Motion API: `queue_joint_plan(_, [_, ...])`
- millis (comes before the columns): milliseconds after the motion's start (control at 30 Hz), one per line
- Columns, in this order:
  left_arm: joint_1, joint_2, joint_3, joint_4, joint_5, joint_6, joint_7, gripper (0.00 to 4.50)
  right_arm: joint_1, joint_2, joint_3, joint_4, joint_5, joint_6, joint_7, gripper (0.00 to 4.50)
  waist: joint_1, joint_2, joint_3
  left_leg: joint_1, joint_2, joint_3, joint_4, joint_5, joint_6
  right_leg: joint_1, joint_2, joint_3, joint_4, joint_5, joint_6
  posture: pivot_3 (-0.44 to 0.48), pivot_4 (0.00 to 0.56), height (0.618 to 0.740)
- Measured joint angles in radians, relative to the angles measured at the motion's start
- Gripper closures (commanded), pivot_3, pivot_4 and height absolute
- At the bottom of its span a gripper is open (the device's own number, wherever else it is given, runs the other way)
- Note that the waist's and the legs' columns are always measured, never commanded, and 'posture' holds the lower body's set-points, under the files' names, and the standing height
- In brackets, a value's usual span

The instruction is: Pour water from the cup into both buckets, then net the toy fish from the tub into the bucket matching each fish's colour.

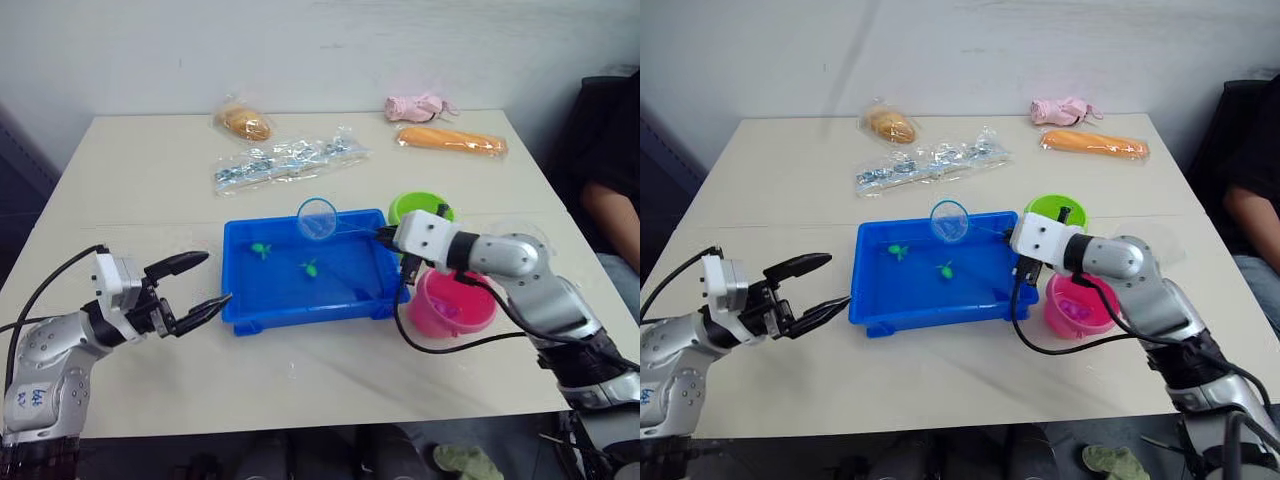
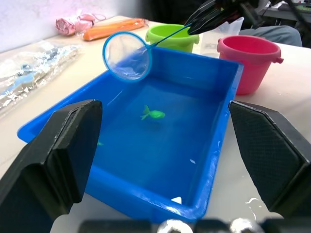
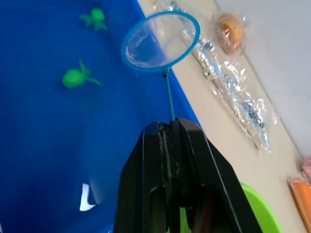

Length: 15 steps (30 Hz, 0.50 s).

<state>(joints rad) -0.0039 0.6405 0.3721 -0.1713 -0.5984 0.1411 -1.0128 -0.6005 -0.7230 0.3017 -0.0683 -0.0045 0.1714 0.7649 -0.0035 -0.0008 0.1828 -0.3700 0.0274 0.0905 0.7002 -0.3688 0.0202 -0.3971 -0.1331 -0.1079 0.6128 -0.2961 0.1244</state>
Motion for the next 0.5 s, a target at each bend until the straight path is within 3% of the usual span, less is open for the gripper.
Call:
queue_joint_plan(300, [0.058, 0.0, 0.022, -0.053, -0.001, -0.006, 0.039, 0.03, -0.05, 0.057, 0.051, 0.13, -0.166, -0.053, -0.008, 4.5, -0.01, 0.0, 0.0, 0.0, 0.0, 0.001, 0.0, 0.0, 0.0, 0.0, 0.001, 0.0, 0.0, 0.0, 0.0, 0.0, 0.15, 0.74])
queue_joint_plan(500, [0.121, 0.014, 0.065, -0.047, -0.004, -0.025, 0.004, 0.03, -0.032, 0.092, 0.066, 0.12, -0.155, -0.015, 0.093, 4.5, -0.025, 0.0, 0.0, 0.0, 0.001, 0.001, -0.001, 0.0, -0.001, 0.0, 0.001, 0.0, 0.0, 0.0, 0.0, 0.0, 0.15, 0.74])
